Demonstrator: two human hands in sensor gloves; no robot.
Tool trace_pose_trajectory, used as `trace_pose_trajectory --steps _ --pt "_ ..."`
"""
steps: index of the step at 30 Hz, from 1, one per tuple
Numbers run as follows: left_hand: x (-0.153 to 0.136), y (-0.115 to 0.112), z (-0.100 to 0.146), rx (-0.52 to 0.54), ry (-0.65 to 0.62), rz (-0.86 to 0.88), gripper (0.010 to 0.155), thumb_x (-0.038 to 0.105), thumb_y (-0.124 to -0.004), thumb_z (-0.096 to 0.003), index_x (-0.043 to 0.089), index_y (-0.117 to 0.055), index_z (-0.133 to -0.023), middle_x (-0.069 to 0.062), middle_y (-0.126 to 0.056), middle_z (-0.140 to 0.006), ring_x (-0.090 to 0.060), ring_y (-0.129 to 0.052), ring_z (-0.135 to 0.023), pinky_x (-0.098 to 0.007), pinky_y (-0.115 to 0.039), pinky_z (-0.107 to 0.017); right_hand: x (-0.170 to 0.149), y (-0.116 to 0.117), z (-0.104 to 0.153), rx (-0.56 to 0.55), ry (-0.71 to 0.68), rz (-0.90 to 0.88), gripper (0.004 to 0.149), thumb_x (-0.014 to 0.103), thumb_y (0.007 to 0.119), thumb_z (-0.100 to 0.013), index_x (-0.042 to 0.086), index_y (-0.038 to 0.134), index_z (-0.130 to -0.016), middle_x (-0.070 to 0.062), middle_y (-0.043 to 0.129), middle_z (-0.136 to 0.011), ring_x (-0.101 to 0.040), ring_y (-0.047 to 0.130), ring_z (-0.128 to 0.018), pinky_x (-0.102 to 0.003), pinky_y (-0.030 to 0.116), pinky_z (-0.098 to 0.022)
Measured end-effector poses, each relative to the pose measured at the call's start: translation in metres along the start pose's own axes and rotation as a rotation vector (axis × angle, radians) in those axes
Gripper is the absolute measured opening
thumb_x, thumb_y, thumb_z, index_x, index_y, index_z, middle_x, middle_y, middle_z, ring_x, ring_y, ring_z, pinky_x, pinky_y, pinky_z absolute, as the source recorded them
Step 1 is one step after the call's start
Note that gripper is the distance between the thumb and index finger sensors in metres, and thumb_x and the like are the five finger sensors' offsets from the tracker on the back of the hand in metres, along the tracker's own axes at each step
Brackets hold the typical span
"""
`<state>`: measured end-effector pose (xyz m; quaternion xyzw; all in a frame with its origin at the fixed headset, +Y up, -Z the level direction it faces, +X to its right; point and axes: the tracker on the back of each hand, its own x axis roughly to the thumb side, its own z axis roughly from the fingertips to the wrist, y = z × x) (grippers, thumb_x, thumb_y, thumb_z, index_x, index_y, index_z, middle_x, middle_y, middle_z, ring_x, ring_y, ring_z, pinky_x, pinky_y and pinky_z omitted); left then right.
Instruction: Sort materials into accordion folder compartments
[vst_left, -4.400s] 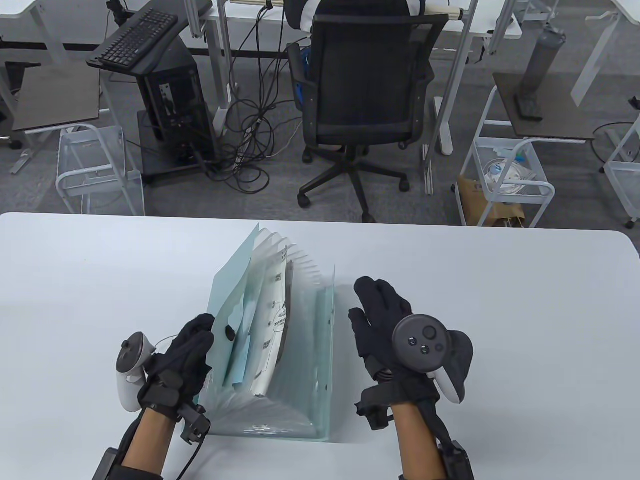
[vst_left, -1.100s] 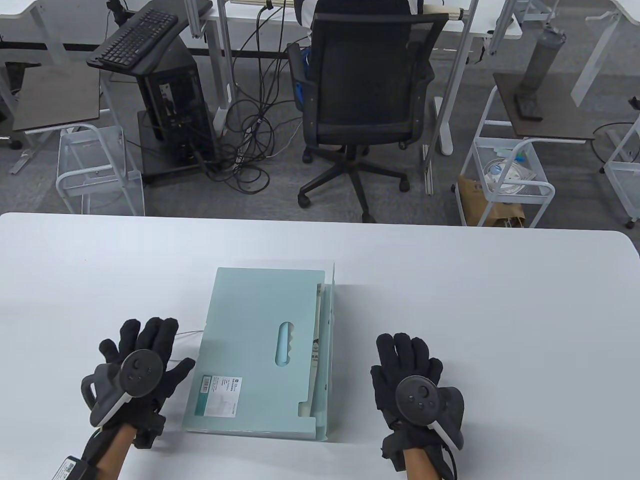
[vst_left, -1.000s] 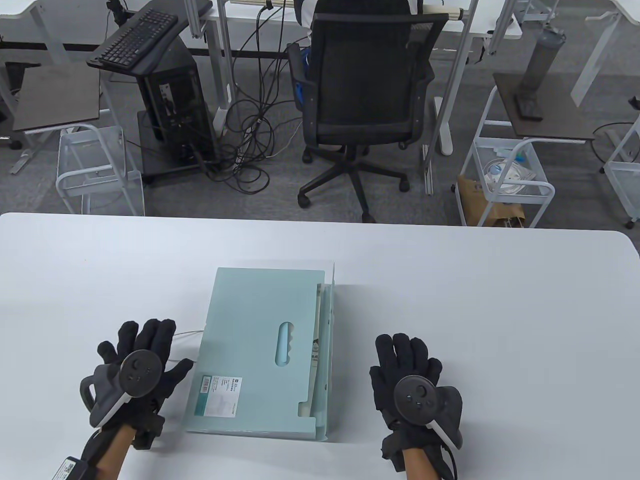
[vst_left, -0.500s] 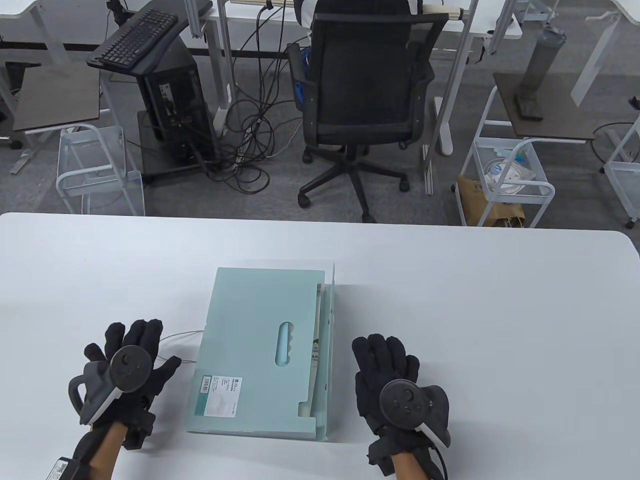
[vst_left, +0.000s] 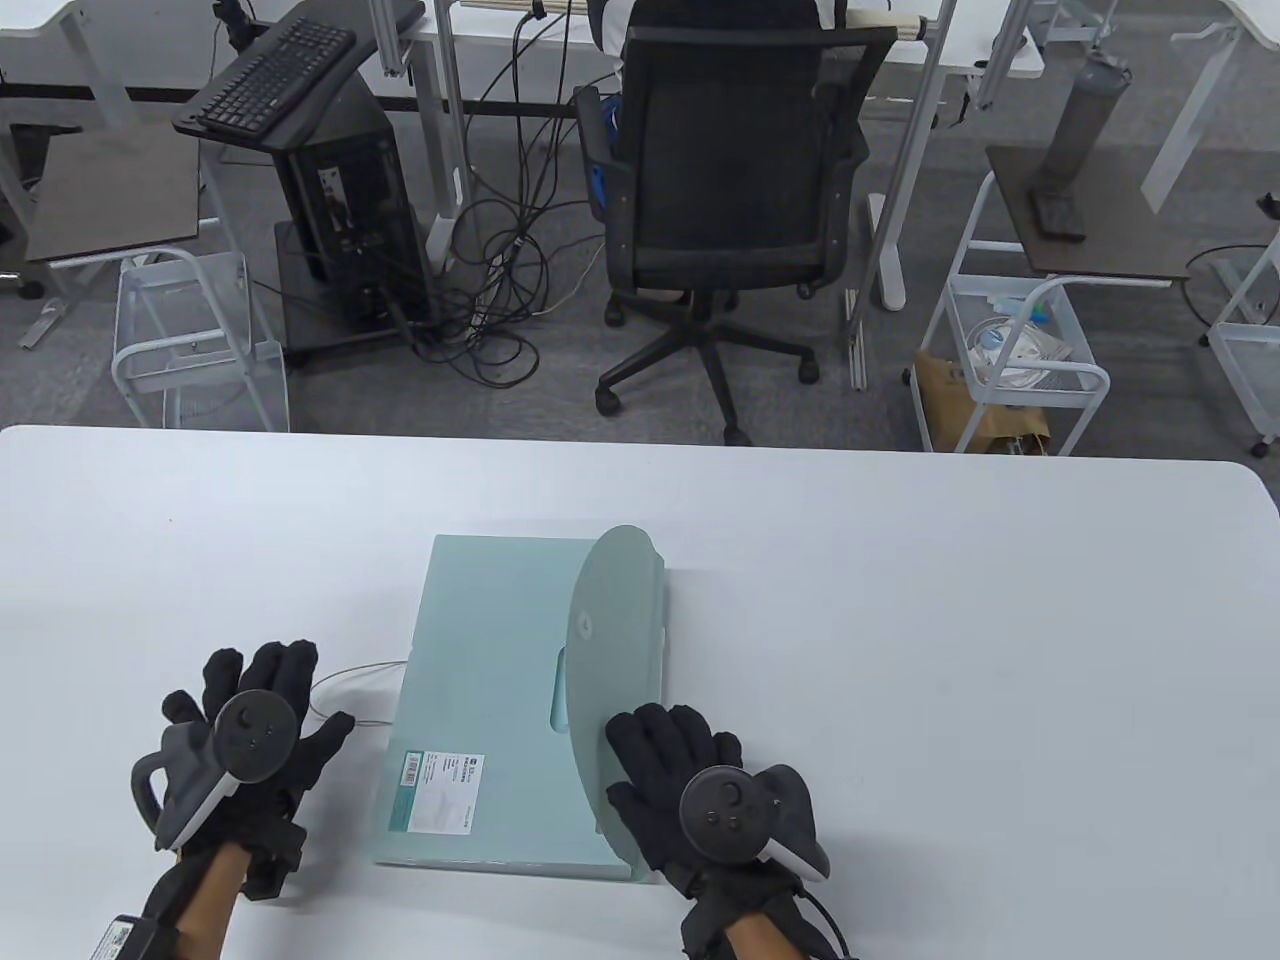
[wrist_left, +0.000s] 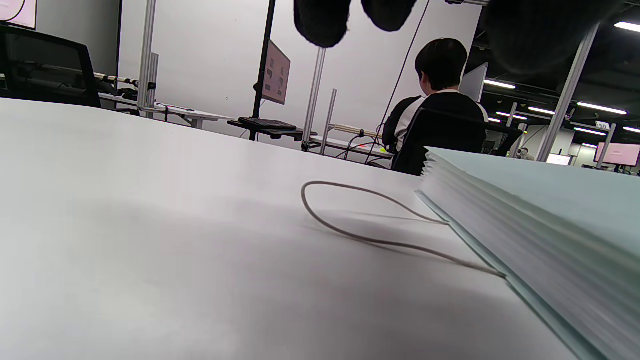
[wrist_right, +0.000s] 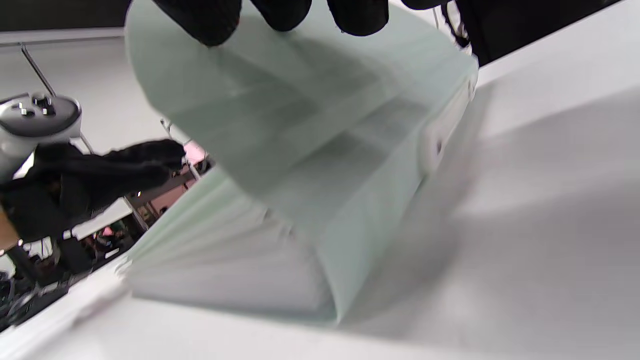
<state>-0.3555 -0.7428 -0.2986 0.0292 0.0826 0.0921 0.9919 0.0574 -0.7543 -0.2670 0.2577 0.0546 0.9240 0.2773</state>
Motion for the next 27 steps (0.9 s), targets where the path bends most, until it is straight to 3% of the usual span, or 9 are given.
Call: trace_pose_trajectory --steps 9,14,17,27 --pt "-0.024 -0.008 -0.010 -0.074 0.118 0.126 0.070 0.056 -0.071 -0.0467 0.037 -0.047 -0.109 0.004 -0.052 -0.117 -0.037 -0.027 -0.108 -0.071 -0.027 -0.069 0.001 0.013 -0.006 0.084 0.044 -0.006 0.058 0.037 0.056 -0.069 0.016 0.032 -0.117 -0.025 0.021 -0.121 -0.063 0.015 -0.102 -0.081 0.018 -0.066" --pt "-0.026 -0.018 -0.014 -0.144 0.149 0.038 0.065 0.049 -0.070 -0.0488 0.037 -0.048 -0.108 0.003 -0.049 -0.118 -0.039 -0.022 -0.106 -0.070 -0.025 -0.069 0.005 0.028 -0.013 0.207 0.077 0.072 0.053 0.036 0.057 -0.070 0.017 0.042 -0.117 -0.023 0.019 -0.122 -0.062 0.007 -0.100 -0.081 0.015 -0.066" --pt "-0.027 -0.023 -0.017 -0.185 0.169 0.043 0.068 0.052 -0.071 -0.0484 0.035 -0.046 -0.110 0.001 -0.044 -0.119 -0.039 -0.018 -0.106 -0.070 -0.024 -0.069 0.004 0.040 -0.017 0.285 0.096 0.121 0.053 0.036 0.056 -0.070 0.019 0.041 -0.118 -0.020 0.013 -0.122 -0.061 0.005 -0.100 -0.080 0.013 -0.066" --pt "-0.013 -0.045 -0.039 -0.393 0.230 0.007 0.082 0.061 -0.071 -0.0461 0.030 -0.036 -0.113 0.000 -0.020 -0.122 -0.041 -0.002 -0.102 -0.069 -0.016 -0.070 0.004 0.042 -0.019 0.286 0.092 0.126 0.053 0.035 0.057 -0.070 0.018 0.042 -0.118 -0.020 0.014 -0.122 -0.060 0.003 -0.100 -0.079 0.012 -0.067"
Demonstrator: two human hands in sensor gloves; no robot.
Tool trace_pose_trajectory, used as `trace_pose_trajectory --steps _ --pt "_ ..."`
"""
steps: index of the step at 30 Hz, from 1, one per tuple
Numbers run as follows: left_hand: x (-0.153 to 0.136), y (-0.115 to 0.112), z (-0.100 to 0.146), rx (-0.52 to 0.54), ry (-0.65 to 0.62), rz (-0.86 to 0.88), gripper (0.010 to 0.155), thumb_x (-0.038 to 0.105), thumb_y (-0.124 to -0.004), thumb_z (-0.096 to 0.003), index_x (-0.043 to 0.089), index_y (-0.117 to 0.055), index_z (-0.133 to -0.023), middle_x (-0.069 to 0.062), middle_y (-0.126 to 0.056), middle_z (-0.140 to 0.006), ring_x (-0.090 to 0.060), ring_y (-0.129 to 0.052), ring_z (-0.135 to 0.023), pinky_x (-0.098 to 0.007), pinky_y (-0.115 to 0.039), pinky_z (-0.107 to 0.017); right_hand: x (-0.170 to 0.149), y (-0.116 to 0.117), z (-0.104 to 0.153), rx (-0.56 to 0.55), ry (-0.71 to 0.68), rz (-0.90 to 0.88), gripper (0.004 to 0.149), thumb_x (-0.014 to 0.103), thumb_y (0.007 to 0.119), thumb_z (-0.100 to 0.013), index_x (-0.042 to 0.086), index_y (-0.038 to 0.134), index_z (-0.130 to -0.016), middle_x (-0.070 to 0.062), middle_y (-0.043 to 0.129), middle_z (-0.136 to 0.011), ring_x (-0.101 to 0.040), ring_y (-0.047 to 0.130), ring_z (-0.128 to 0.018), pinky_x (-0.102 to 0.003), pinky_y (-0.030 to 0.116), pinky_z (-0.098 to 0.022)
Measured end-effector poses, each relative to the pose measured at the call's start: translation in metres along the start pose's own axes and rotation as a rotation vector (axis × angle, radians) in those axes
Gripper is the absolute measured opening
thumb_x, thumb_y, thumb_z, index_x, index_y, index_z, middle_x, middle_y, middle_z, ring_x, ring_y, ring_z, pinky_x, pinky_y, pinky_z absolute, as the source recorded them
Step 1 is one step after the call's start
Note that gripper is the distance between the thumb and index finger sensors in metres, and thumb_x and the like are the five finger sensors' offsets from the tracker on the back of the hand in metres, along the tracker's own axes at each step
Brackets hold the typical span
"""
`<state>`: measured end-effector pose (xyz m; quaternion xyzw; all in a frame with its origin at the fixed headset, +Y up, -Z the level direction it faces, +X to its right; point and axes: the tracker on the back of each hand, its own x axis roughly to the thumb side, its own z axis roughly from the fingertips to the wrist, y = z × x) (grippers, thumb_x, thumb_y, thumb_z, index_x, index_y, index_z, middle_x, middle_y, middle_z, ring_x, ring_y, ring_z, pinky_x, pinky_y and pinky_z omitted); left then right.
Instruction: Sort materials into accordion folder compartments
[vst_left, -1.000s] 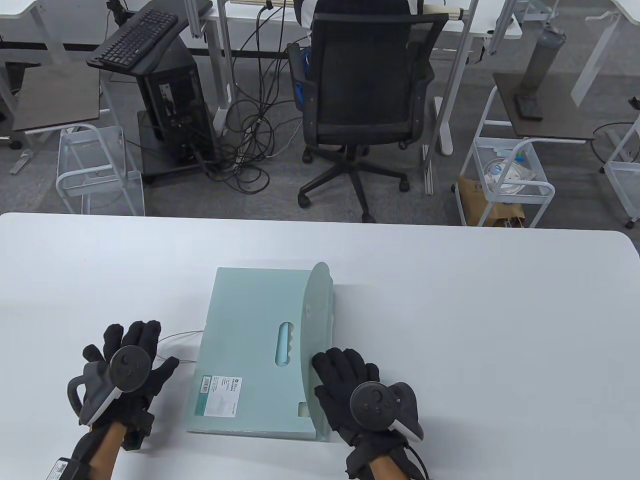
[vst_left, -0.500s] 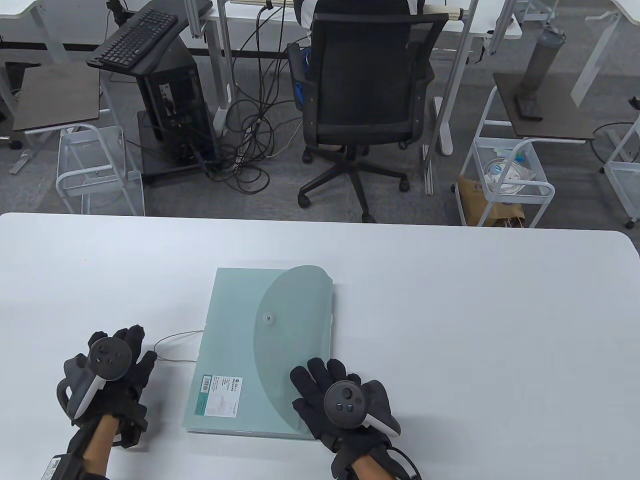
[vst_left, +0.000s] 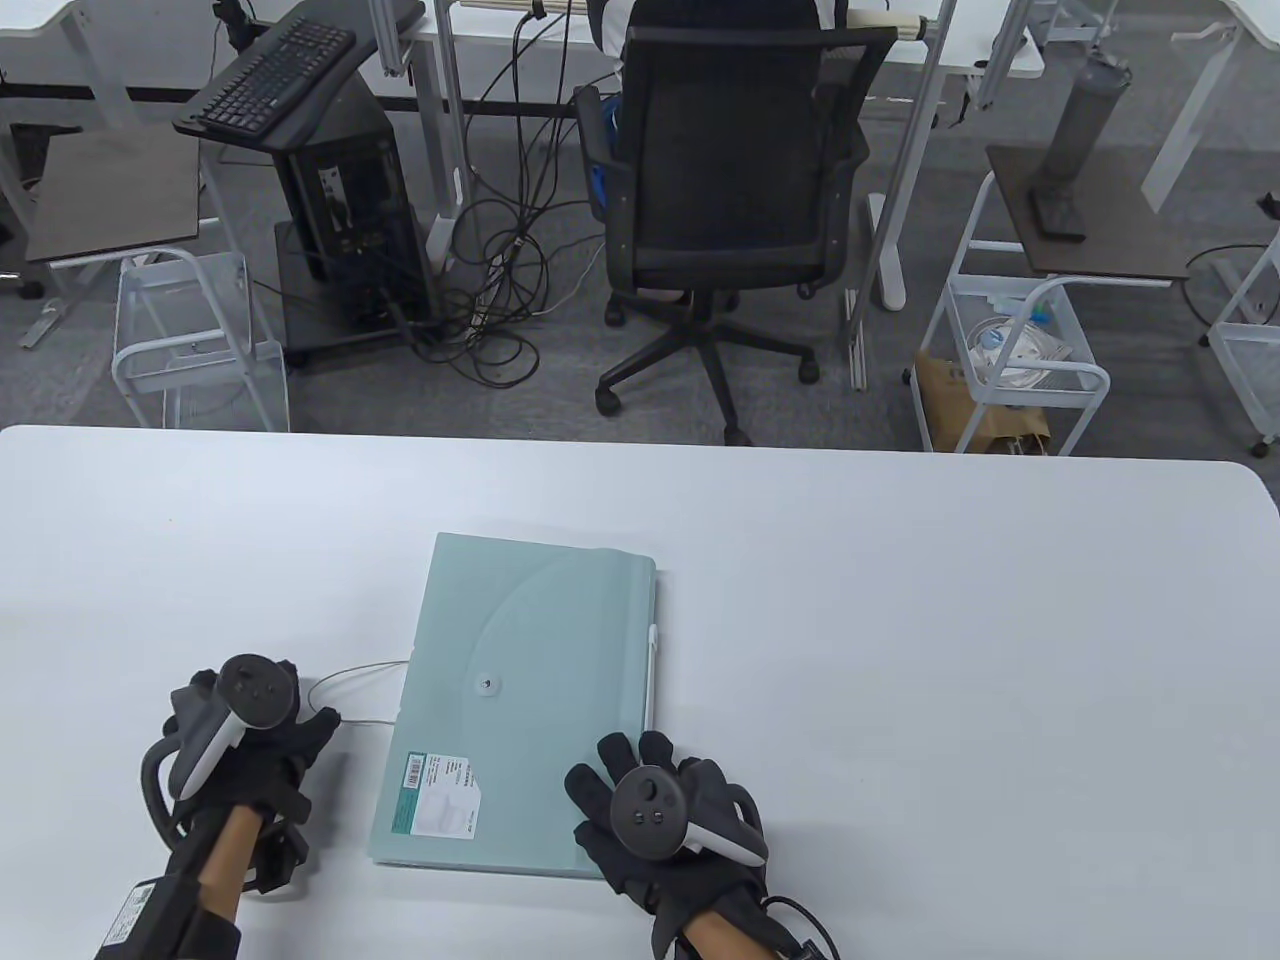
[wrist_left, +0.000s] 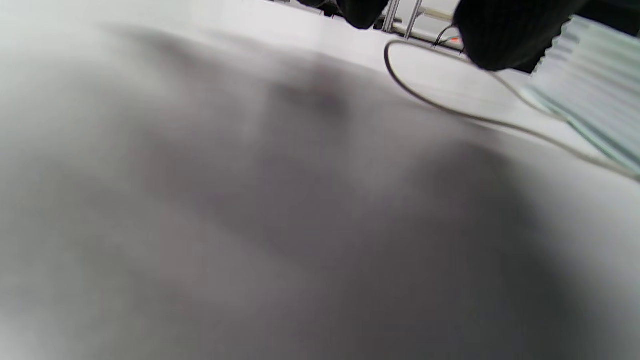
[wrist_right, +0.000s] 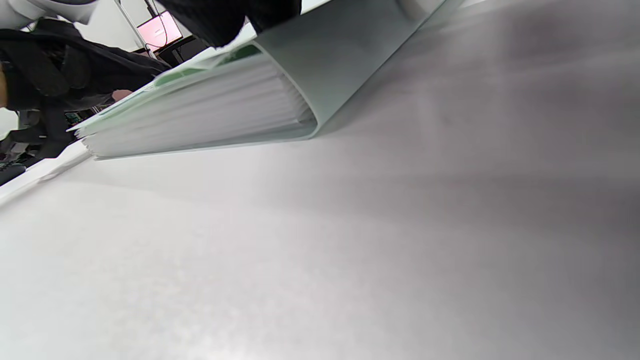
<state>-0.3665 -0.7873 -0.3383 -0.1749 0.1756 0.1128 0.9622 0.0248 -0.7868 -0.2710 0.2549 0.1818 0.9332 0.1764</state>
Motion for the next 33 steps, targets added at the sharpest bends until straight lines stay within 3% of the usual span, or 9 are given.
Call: trace_pose_trajectory --steps 2,5,12,16,19,20,23,33 --pt "0.008 -0.005 -0.003 -0.067 0.004 -0.041 0.086 0.063 -0.069 -0.0468 0.028 -0.027 -0.113 0.000 -0.011 -0.121 -0.041 0.005 -0.101 -0.069 -0.012 -0.069 0.000 0.000 0.000 0.004 0.001 -0.005 0.053 0.035 0.057 -0.070 0.018 0.041 -0.118 -0.020 0.013 -0.122 -0.060 0.002 -0.100 -0.079 0.012 -0.067" --pt "0.016 -0.009 -0.001 -0.052 -0.002 -0.106 0.081 0.059 -0.071 -0.0474 0.027 -0.034 -0.112 0.000 -0.015 -0.121 -0.040 0.003 -0.101 -0.069 -0.013 -0.070 -0.001 0.000 0.000 0.003 -0.001 -0.011 0.053 0.035 0.057 -0.071 0.018 0.041 -0.118 -0.020 0.013 -0.122 -0.060 0.002 -0.100 -0.079 0.012 -0.067" --pt "0.022 -0.006 0.005 0.023 -0.021 -0.127 0.043 0.040 -0.069 -0.0510 0.032 -0.063 -0.093 -0.004 -0.033 -0.119 -0.038 -0.005 -0.103 -0.068 -0.016 -0.071 -0.001 0.000 -0.001 0.003 0.001 -0.013 0.053 0.035 0.057 -0.070 0.018 0.041 -0.118 -0.020 0.013 -0.122 -0.060 0.002 -0.100 -0.079 0.012 -0.067" --pt "0.020 0.007 0.015 0.062 -0.035 -0.073 0.043 0.040 -0.069 -0.0503 0.029 -0.066 -0.092 -0.005 -0.051 -0.115 -0.038 -0.021 -0.106 -0.070 -0.022 -0.070 -0.001 0.000 -0.001 0.005 0.002 -0.015 0.053 0.034 0.058 -0.071 0.018 0.041 -0.118 -0.020 0.013 -0.122 -0.060 0.002 -0.100 -0.079 0.012 -0.067" --pt "0.021 0.023 0.022 0.064 -0.078 0.052 0.042 0.040 -0.070 -0.0499 0.029 -0.068 -0.091 -0.003 -0.069 -0.106 -0.033 -0.052 -0.105 -0.071 -0.036 -0.073 -0.001 0.000 -0.001 0.007 0.002 -0.016 0.052 0.034 0.058 -0.071 0.018 0.041 -0.118 -0.020 0.014 -0.122 -0.060 0.002 -0.100 -0.079 0.012 -0.067" --pt "0.023 0.029 0.023 0.025 -0.105 0.104 0.042 0.040 -0.070 -0.0502 0.029 -0.068 -0.091 -0.003 -0.072 -0.104 -0.033 -0.057 -0.103 -0.069 -0.042 -0.074 -0.001 0.000 -0.001 0.007 0.002 -0.017 0.052 0.034 0.058 -0.071 0.018 0.042 -0.118 -0.020 0.014 -0.122 -0.060 0.001 -0.100 -0.078 0.012 -0.067" --pt "0.031 0.042 0.028 0.044 -0.146 0.223 0.042 0.040 -0.070 -0.0499 0.028 -0.070 -0.090 -0.003 -0.078 -0.098 -0.031 -0.072 -0.095 -0.062 -0.055 -0.073 -0.001 0.000 -0.001 0.010 0.004 -0.021 0.052 0.034 0.058 -0.071 0.018 0.042 -0.118 -0.020 0.014 -0.122 -0.059 0.002 -0.100 -0.078 0.012 -0.068" --pt "0.085 0.051 0.022 -0.045 -0.194 0.287 0.043 0.039 -0.070 -0.0507 0.026 -0.069 -0.091 -0.005 -0.080 -0.096 -0.028 -0.083 -0.082 -0.056 -0.064 -0.070 -0.003 0.000 -0.002 0.018 0.005 -0.027 0.052 0.033 0.059 -0.071 0.018 0.041 -0.117 -0.018 0.013 -0.122 -0.059 0.001 -0.100 -0.078 0.012 -0.068"
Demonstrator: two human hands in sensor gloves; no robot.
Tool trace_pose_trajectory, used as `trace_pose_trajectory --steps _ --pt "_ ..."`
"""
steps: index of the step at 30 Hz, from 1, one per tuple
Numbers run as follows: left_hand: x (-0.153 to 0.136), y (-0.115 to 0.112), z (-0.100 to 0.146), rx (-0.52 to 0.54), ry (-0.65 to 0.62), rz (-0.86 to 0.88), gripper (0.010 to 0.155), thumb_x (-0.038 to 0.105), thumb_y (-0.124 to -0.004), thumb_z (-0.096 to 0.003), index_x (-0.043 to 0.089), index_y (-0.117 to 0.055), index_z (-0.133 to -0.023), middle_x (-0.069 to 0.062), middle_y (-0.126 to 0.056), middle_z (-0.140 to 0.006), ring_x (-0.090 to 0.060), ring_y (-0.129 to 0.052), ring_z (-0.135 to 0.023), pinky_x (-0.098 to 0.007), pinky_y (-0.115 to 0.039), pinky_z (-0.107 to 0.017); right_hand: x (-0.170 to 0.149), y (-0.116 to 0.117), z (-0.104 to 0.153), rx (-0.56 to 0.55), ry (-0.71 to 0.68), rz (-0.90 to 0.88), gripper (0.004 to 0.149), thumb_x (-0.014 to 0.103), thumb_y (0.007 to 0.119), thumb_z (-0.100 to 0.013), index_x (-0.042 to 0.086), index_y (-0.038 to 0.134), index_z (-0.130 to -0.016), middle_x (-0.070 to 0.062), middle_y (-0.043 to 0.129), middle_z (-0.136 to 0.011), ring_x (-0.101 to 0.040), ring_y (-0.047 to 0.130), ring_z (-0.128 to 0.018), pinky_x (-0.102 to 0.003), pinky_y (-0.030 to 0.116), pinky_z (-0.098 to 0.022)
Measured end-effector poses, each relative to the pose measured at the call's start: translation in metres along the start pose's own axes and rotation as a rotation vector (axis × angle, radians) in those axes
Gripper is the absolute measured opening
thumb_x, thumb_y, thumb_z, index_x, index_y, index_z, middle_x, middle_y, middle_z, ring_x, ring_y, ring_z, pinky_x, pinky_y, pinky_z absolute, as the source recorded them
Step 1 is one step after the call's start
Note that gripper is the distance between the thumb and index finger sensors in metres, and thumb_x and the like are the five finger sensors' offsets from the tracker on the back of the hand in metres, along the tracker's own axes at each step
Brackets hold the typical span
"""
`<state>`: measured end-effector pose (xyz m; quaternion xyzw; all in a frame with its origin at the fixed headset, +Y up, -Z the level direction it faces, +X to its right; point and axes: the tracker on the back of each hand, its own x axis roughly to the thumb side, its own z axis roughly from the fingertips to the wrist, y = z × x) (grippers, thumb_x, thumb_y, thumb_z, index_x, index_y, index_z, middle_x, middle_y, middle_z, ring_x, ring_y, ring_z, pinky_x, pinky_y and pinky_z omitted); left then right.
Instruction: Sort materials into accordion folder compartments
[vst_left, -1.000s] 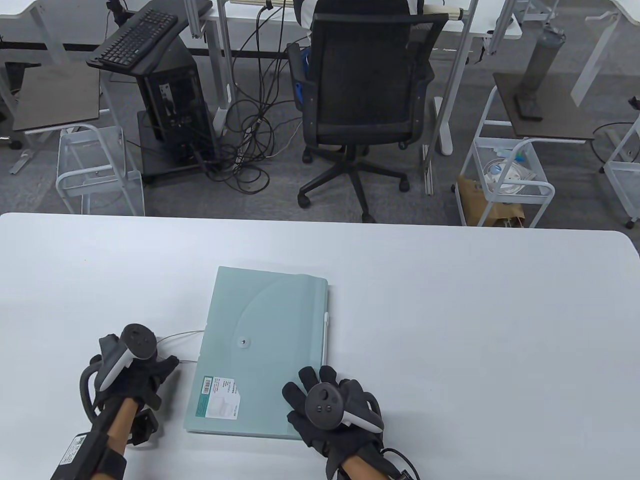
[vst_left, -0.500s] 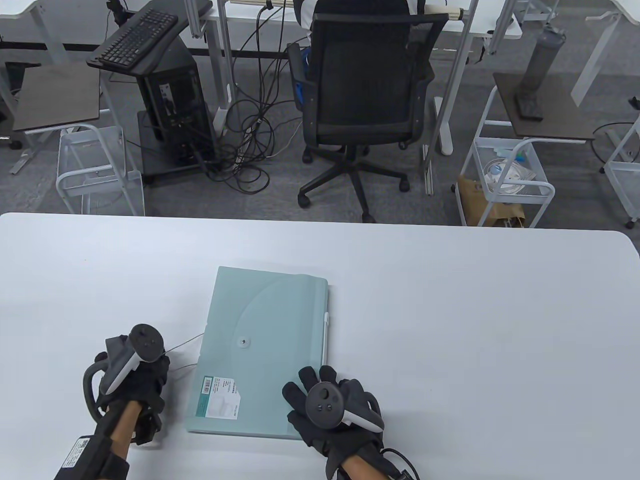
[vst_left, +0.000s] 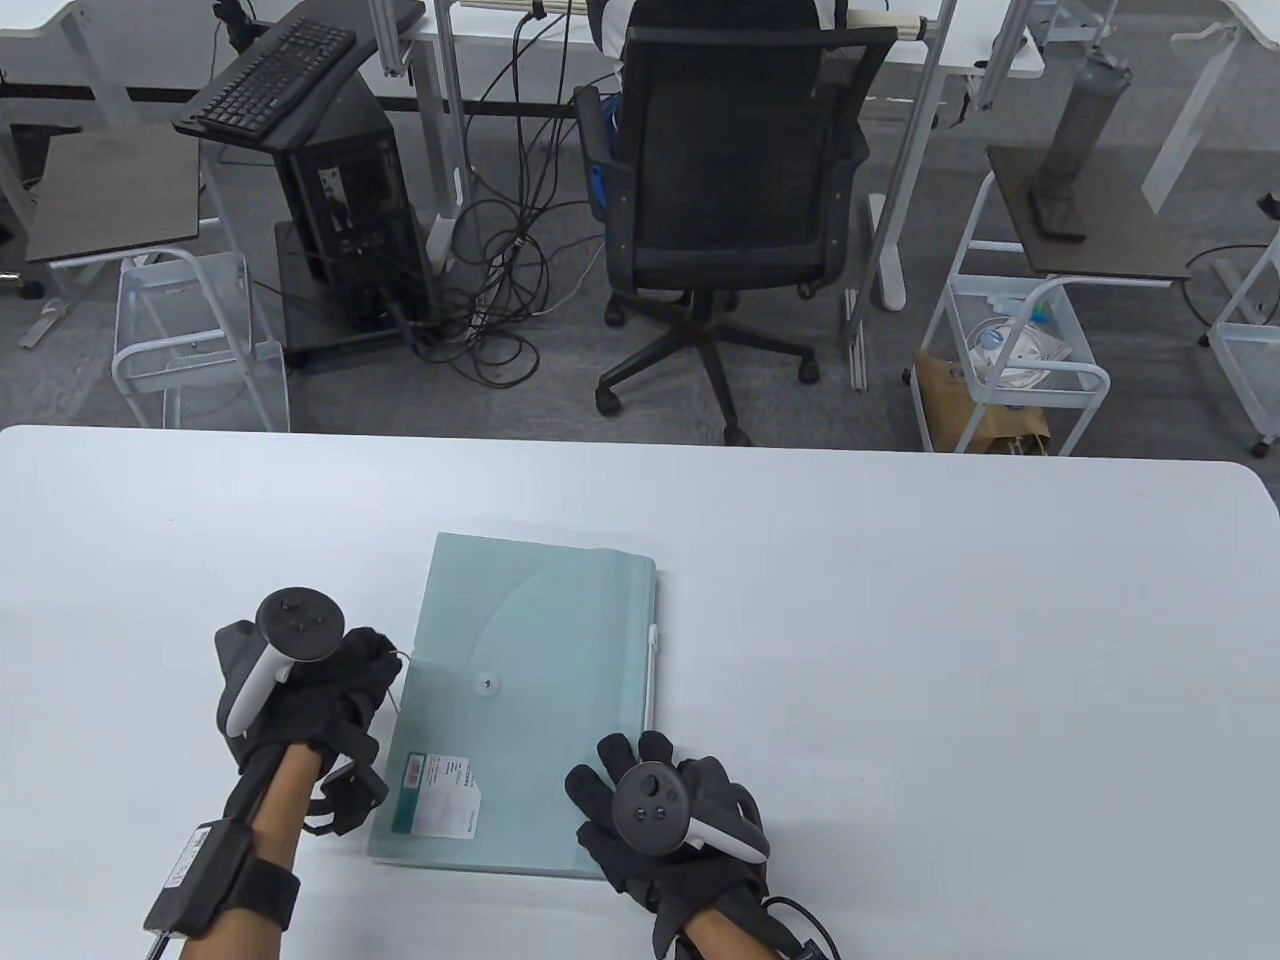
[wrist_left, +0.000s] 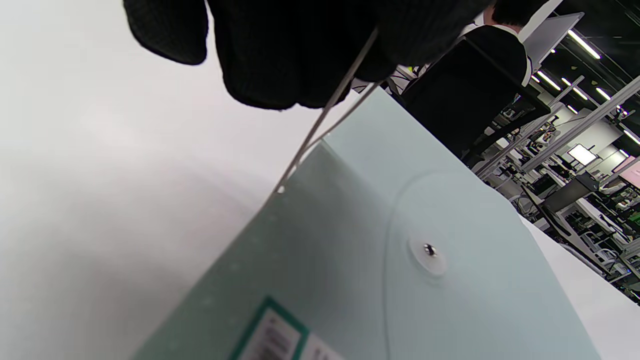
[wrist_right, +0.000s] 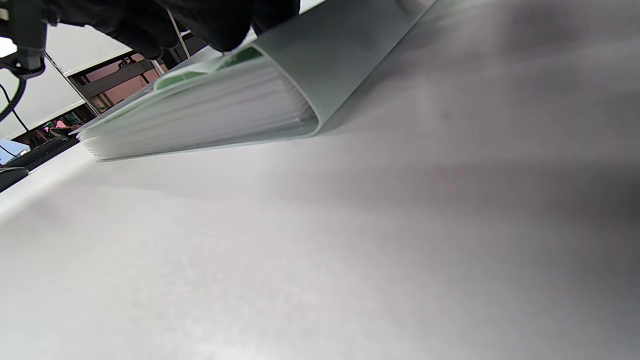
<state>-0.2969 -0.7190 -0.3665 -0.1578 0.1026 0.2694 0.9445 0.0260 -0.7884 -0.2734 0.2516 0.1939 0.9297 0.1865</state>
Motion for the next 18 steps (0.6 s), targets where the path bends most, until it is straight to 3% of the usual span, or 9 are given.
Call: trace_pose_trajectory --steps 6,10,18 --pt "0.026 -0.017 -0.007 -0.041 -0.011 -0.054 0.043 0.038 -0.071 -0.0507 0.024 -0.070 -0.091 -0.006 -0.081 -0.096 -0.028 -0.083 -0.082 -0.055 -0.065 -0.070 -0.001 0.000 0.000 0.008 -0.006 -0.021 0.052 0.033 0.059 -0.071 0.018 0.041 -0.117 -0.018 0.013 -0.122 -0.058 -0.001 -0.100 -0.077 0.012 -0.069" --pt "0.032 -0.033 -0.014 -0.137 0.021 -0.064 0.043 0.038 -0.072 -0.0504 0.021 -0.073 -0.090 -0.008 -0.086 -0.089 -0.023 -0.088 -0.073 -0.052 -0.071 -0.065 -0.003 0.000 -0.001 0.014 -0.006 -0.053 0.052 0.033 0.059 -0.071 0.018 0.041 -0.117 -0.016 0.012 -0.122 -0.057 -0.003 -0.100 -0.076 0.016 -0.070" --pt "0.039 -0.054 -0.018 -0.173 -0.047 0.110 0.044 0.032 -0.070 -0.0513 0.020 -0.071 -0.093 -0.011 -0.082 -0.094 -0.022 -0.085 -0.073 -0.051 -0.067 -0.066 -0.002 0.001 -0.002 0.028 -0.008 -0.056 0.052 0.032 0.060 -0.071 0.019 0.041 -0.117 -0.015 0.011 -0.122 -0.056 -0.005 -0.099 -0.074 0.022 -0.071"
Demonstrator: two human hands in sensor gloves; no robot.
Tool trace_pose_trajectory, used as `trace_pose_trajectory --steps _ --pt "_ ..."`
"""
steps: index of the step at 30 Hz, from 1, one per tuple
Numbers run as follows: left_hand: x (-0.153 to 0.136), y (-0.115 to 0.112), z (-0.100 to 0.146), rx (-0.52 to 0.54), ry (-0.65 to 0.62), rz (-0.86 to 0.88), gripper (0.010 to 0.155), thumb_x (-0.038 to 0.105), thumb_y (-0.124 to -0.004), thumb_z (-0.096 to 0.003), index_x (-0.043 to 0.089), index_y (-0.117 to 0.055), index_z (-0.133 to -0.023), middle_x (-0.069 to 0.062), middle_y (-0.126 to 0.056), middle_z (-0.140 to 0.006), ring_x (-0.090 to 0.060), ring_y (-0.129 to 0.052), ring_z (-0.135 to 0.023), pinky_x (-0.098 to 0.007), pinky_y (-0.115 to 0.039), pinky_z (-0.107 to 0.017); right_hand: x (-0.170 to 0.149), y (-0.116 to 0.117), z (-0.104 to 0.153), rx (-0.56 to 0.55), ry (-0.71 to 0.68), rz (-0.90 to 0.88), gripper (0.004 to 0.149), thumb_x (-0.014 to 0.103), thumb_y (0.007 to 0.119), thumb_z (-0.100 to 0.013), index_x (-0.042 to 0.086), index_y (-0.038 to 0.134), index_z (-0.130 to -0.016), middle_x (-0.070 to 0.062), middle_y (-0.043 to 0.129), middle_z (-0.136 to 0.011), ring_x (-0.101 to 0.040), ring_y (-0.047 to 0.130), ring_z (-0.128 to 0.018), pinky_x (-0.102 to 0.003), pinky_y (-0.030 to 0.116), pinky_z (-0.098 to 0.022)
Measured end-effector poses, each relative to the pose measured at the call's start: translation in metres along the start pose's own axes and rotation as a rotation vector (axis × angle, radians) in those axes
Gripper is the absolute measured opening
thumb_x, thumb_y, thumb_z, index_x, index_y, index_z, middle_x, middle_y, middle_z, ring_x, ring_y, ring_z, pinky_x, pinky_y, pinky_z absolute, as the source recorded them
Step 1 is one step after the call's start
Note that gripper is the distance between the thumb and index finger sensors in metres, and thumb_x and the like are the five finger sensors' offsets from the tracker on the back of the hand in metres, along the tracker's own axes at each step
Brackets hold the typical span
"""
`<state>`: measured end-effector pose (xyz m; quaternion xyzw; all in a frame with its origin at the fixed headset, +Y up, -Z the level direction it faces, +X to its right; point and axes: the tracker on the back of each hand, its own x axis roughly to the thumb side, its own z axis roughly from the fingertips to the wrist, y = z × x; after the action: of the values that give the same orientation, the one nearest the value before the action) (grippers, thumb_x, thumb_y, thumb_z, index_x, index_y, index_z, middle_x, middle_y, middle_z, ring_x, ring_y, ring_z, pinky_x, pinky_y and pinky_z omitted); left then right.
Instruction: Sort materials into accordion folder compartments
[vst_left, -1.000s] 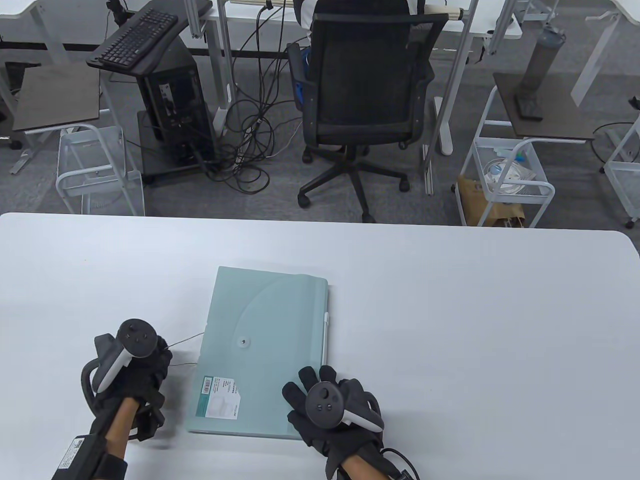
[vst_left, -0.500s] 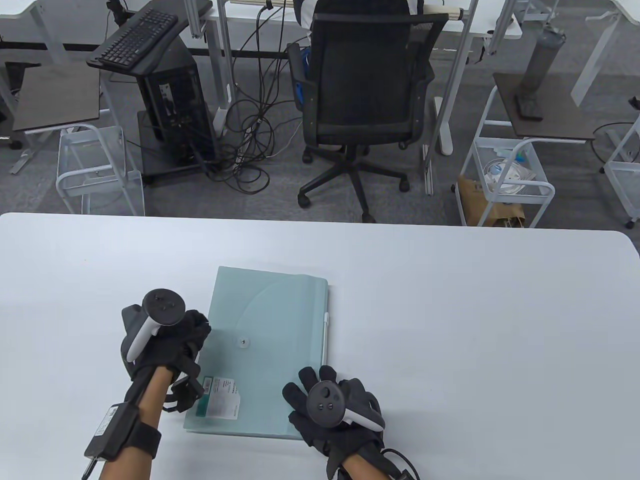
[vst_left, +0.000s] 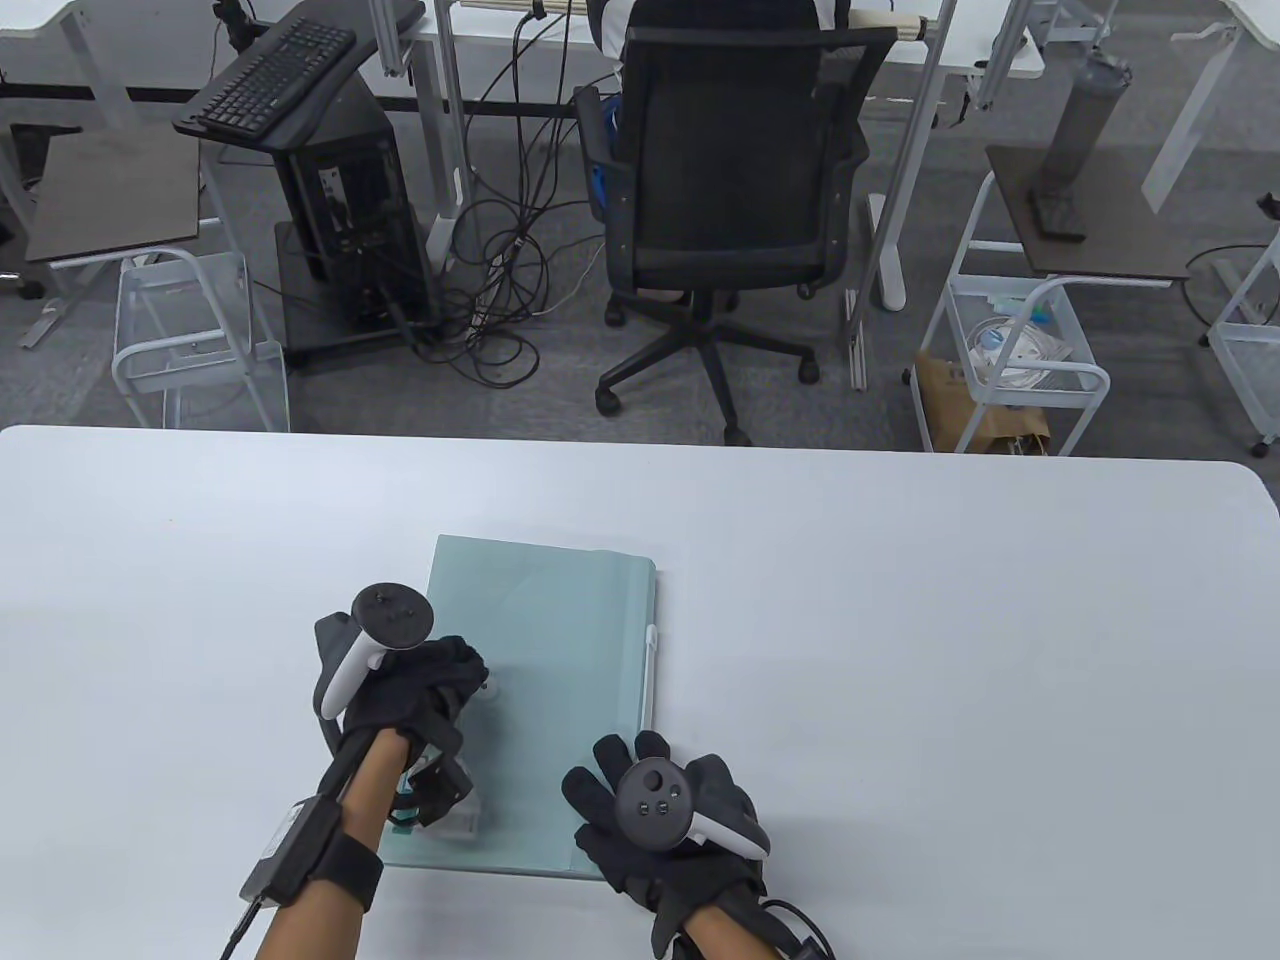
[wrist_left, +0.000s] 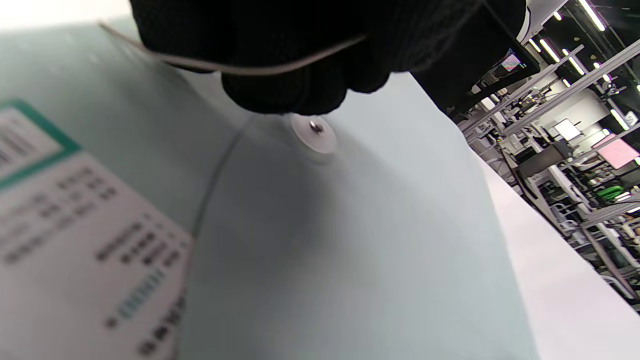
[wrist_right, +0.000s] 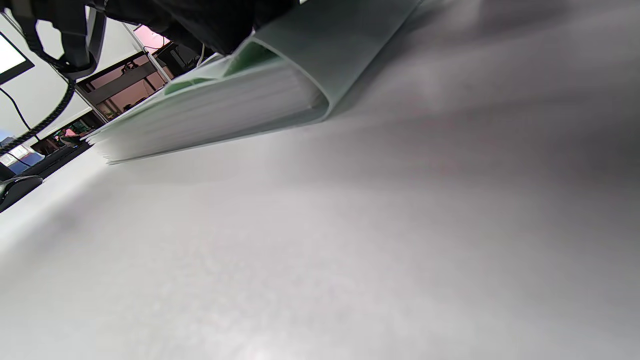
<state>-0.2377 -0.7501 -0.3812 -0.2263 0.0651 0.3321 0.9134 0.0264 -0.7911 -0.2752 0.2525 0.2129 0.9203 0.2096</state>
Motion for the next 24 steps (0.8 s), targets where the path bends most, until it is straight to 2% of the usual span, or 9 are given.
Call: trace_pose_trajectory --steps 3,6,8,12,15,19,21,24 --pt "0.000 -0.010 -0.004 0.016 -0.020 -0.015 0.045 0.022 -0.069 -0.0504 0.023 -0.071 -0.095 -0.012 -0.078 -0.097 -0.018 -0.086 -0.069 -0.049 -0.069 -0.064 0.000 0.000 0.000 0.004 0.000 -0.004 0.053 0.032 0.060 -0.071 0.019 0.040 -0.118 -0.015 0.011 -0.122 -0.056 -0.006 -0.098 -0.074 0.022 -0.071" --pt "0.000 -0.019 -0.006 0.068 -0.029 -0.071 0.047 0.021 -0.070 -0.0497 0.026 -0.072 -0.096 -0.012 -0.077 -0.096 -0.013 -0.089 -0.062 -0.045 -0.074 -0.059 0.000 0.000 0.000 0.007 0.001 -0.002 0.052 0.032 0.060 -0.071 0.019 0.041 -0.118 -0.015 0.011 -0.122 -0.056 -0.006 -0.098 -0.074 0.022 -0.071" --pt "0.002 -0.024 -0.006 0.153 -0.020 -0.162 0.047 0.023 -0.072 -0.0495 0.030 -0.072 -0.096 -0.010 -0.075 -0.097 -0.009 -0.091 -0.058 -0.042 -0.078 -0.054 0.000 0.000 0.000 0.007 0.001 -0.003 0.052 0.033 0.060 -0.071 0.019 0.041 -0.117 -0.015 0.011 -0.122 -0.056 -0.006 -0.098 -0.074 0.020 -0.071" --pt "0.017 -0.039 -0.006 0.220 0.006 -0.427 0.046 0.025 -0.076 -0.0490 0.034 -0.073 -0.095 -0.008 -0.069 -0.102 -0.006 -0.092 -0.055 -0.038 -0.081 -0.051 0.000 0.000 0.000 0.012 0.002 -0.003 0.052 0.033 0.060 -0.071 0.019 0.041 -0.118 -0.014 0.010 -0.122 -0.056 -0.007 -0.098 -0.074 0.019 -0.071" --pt "0.023 -0.044 -0.006 0.232 0.028 -0.512 0.047 0.027 -0.077 -0.0489 0.036 -0.072 -0.095 -0.006 -0.069 -0.103 -0.005 -0.092 -0.054 -0.038 -0.081 -0.053 0.000 0.000 0.000 0.014 0.002 -0.010 0.052 0.033 0.060 -0.071 0.020 0.041 -0.117 -0.014 0.010 -0.122 -0.055 -0.007 -0.098 -0.074 0.019 -0.071" --pt "0.028 -0.049 -0.004 0.259 0.042 -0.661 0.050 0.029 -0.081 -0.0477 0.041 -0.069 -0.095 -0.003 -0.069 -0.104 -0.005 -0.091 -0.056 -0.039 -0.081 -0.056 0.000 0.001 0.000 0.016 0.002 -0.007 0.052 0.033 0.059 -0.071 0.020 0.041 -0.117 -0.013 0.010 -0.122 -0.055 -0.007 -0.098 -0.074 0.019 -0.071" --pt "0.029 -0.050 -0.005 0.248 0.048 -0.729 0.051 0.032 -0.079 -0.0480 0.044 -0.065 -0.095 -0.002 -0.066 -0.106 -0.003 -0.090 -0.057 -0.039 -0.080 -0.057 -0.001 0.001 0.000 0.017 0.003 -0.010 0.052 0.033 0.059 -0.071 0.020 0.041 -0.117 -0.013 0.010 -0.122 -0.054 -0.008 -0.098 -0.074 0.019 -0.071" --pt "0.024 -0.050 -0.006 0.203 0.087 -0.786 0.054 0.037 -0.073 -0.0492 0.052 -0.055 -0.097 -0.003 -0.046 -0.114 -0.008 -0.077 -0.075 -0.042 -0.073 -0.063 -0.001 0.001 0.000 0.019 0.006 -0.006 0.052 0.033 0.059 -0.071 0.021 0.040 -0.117 -0.013 0.010 -0.122 -0.054 -0.008 -0.098 -0.074 0.018 -0.071"
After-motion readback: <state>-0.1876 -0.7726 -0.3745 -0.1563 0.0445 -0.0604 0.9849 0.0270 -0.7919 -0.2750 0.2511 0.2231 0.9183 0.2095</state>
